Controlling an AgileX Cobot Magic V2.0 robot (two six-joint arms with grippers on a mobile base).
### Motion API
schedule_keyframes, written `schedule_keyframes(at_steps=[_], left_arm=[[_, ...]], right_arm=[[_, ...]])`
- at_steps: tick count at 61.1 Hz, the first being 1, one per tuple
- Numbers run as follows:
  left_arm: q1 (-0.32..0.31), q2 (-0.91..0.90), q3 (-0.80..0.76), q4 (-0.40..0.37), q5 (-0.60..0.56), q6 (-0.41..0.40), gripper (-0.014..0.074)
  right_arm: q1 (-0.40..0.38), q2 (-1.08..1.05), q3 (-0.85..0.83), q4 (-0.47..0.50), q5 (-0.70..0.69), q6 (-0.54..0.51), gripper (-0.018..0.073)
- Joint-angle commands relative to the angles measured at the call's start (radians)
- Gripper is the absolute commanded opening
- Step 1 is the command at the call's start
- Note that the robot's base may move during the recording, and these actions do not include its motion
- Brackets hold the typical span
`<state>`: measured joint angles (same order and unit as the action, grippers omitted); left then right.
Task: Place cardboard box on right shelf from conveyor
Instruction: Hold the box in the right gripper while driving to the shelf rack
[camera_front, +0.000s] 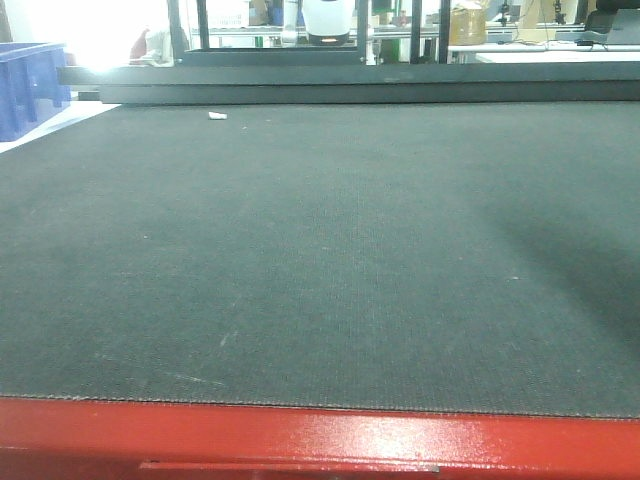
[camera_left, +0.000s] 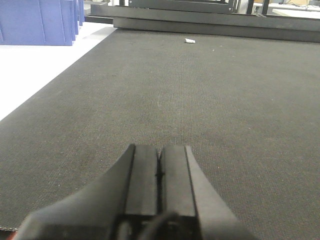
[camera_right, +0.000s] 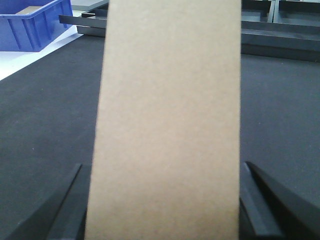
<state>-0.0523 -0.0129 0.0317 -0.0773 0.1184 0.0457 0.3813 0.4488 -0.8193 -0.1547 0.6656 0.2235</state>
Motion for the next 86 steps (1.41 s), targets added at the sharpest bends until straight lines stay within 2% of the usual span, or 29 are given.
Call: schedule_keyframes(at_steps=[1,86], left_arm=[[0.000,-0.014,0.008,-0.006,-0.088,0.000,-0.0116],[0.000,-0.014,0.008,-0.006,-0.088,0.000,-0.0116]], right_arm=[[-0.003,0.007,-0.033,-0.012,-0.098,-0.010,0.0195],[-0.003,0.007,-0.033,-0.012,-0.098,-0.010,0.0195]])
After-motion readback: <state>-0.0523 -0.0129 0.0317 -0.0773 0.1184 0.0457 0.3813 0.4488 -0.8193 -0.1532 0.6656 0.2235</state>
